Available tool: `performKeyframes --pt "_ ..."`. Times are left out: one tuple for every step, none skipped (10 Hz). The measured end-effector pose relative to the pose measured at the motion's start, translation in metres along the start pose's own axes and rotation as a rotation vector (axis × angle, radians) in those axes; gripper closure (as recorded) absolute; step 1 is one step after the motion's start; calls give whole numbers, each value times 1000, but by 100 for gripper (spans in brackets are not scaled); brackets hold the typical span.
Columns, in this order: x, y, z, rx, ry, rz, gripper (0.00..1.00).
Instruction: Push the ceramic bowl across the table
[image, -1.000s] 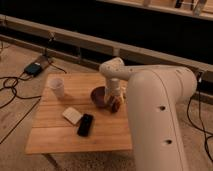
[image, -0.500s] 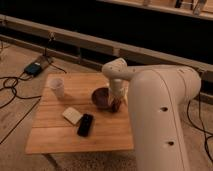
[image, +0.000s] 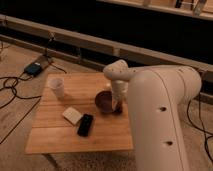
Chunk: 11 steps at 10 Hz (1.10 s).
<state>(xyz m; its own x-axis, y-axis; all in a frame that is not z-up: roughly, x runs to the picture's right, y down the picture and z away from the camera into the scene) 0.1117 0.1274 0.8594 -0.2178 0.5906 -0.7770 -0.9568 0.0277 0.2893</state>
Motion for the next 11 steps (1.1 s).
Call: performKeyframes --pt "4 -5 3 17 13 -3 35" --pt "9 -11 4 31 25 -5 35" --pt "13 -16 6 41 34 -5 35" --pt "16 -20 8 48 42 -4 35" --pt "19 -25 9 54 48 -1 35" --pt "24 -32 11 58 57 9 35" --pt "27 -36 13 59 63 17 35" --pt "33 -44 16 61 73 29 35" --pt "37 -49 17 61 77 37 35" --pt "40 -53 19 60 81 41 35" --pt "45 -58 21 57 86 48 35"
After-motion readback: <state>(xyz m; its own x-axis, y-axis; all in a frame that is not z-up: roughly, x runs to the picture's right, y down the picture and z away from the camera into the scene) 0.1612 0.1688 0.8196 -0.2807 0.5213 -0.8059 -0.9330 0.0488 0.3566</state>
